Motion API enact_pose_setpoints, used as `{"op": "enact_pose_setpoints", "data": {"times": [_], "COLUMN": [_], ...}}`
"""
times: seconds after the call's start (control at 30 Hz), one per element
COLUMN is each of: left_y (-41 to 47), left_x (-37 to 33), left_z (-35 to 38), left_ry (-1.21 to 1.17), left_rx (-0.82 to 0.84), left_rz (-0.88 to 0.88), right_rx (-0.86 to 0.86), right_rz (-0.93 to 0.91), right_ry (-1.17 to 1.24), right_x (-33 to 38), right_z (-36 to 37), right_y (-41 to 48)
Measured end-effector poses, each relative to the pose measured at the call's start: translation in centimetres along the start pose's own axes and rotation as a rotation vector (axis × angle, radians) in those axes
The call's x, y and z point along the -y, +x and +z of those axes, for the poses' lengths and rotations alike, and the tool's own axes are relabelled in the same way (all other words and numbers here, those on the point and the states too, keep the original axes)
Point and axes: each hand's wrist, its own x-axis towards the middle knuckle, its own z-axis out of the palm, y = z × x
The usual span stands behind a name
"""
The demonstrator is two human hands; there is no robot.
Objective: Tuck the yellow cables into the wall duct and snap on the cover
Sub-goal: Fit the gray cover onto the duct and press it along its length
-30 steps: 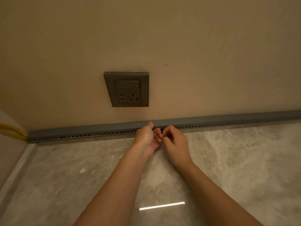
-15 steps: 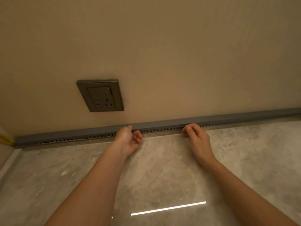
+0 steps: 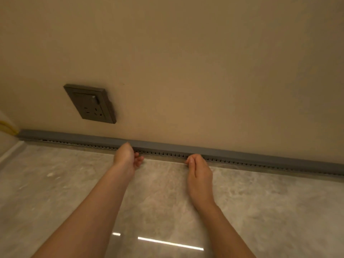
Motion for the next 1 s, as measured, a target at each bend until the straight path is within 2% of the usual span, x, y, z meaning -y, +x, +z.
{"op": "enact_pose_setpoints", "data": {"times": [0.1,0.27,0.33,0.5,0.63,0.77,0.9,1.0], "left_y": [-1.3,-4.9,-5.6,-5.6,-5.5,-5.2,-5.0,-5.0], "left_x": [1.7,3.3,3.9,3.7,3.3,3.4,3.6,3.7], "left_z": [1.6,4.4,5.4,6.0,5.9,5.9,5.8,5.8], "left_ry": [0.045,0.244,0.266,0.206,0.213,0.204,0.207,0.212], "left_rx": [0.013,0.351,0.438,0.413,0.457,0.461,0.464,0.467], "left_rz": [0.033,-0.100,-0.119,-0.081,-0.123,-0.120,-0.103,-0.097], "right_rx": [0.005,-0.022,-0.024,-0.024,0.068,0.033,-0.039,-0.060], "right_rz": [0.000,0.019,0.037,0.102,0.193,0.432,0.687,0.756], "right_ry": [-0.002,-0.007,-0.008,0.066,0.261,0.458,0.401,0.394], "right_x": [-0.1,-0.2,-0.1,0.3,0.5,0.1,-1.6,-2.9], "right_z": [0.0,0.1,0.1,-0.6,-2.4,-6.0,-10.6,-12.5], "right_y": [0.1,0.1,0.2,0.3,0.7,1.8,2.7,3.3]}}
